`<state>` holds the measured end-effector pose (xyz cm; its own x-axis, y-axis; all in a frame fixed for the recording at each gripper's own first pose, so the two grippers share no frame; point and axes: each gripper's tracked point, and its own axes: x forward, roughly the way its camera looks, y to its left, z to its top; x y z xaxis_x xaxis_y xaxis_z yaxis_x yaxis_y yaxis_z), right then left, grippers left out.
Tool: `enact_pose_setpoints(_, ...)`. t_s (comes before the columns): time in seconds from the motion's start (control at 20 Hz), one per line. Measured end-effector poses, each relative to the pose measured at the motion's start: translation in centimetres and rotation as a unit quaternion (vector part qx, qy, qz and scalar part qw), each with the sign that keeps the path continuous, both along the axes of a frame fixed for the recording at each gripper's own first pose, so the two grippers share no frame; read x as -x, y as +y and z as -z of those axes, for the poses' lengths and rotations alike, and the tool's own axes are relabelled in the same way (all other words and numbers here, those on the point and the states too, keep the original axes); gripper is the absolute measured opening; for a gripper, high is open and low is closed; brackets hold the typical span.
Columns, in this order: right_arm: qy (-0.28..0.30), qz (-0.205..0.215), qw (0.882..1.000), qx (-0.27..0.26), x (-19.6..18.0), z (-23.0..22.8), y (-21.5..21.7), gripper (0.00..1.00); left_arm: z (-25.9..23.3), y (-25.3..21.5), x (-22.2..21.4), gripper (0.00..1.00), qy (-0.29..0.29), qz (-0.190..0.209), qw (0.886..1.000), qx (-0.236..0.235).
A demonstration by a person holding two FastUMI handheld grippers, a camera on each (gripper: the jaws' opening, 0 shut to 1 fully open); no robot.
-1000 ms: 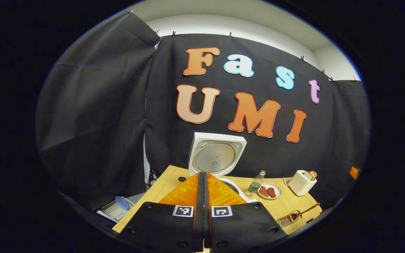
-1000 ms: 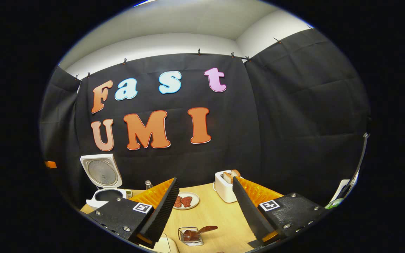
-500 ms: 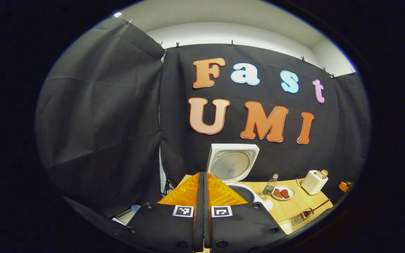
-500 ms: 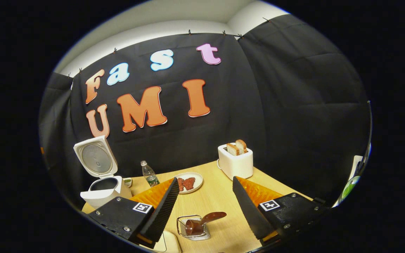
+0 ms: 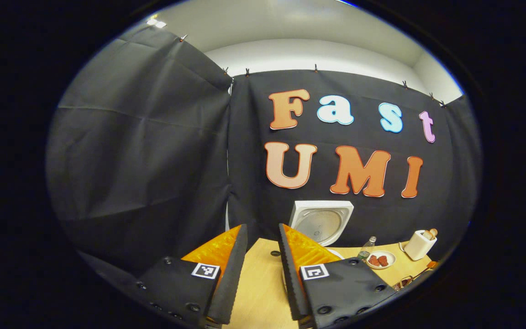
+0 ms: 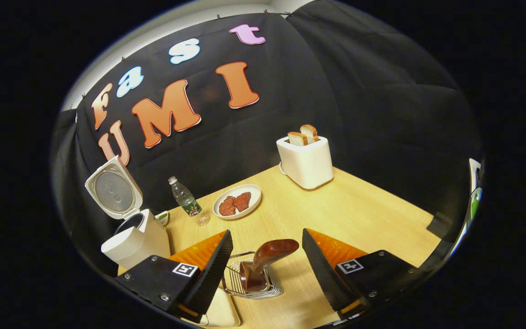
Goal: Close the left gripper, press the button to open the rice cooker; take a wooden spoon from the chopstick holder with the right hand, scoop a spoonful of rice and pour it into the rice cooker, then put the wooden spoon back into the chopstick holder.
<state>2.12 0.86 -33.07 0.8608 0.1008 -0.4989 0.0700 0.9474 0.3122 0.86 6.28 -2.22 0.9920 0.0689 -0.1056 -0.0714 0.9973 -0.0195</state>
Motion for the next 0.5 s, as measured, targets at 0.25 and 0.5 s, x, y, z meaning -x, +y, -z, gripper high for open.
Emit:
enact_pose_setpoints(0.25,0.023,0.005,0.999,-0.039,0.2,1.5,0.7,0.82,1.0,0.1,0.5,0.48,0.018,0.000,1.000,0.020)
enact_pose_setpoints(0.5,0.033,0.018,0.998,-0.058,0.3,1.6,0.4,0.36,1.0,-0.2,0.2,0.89,0.015,0.005,1.000,0.007)
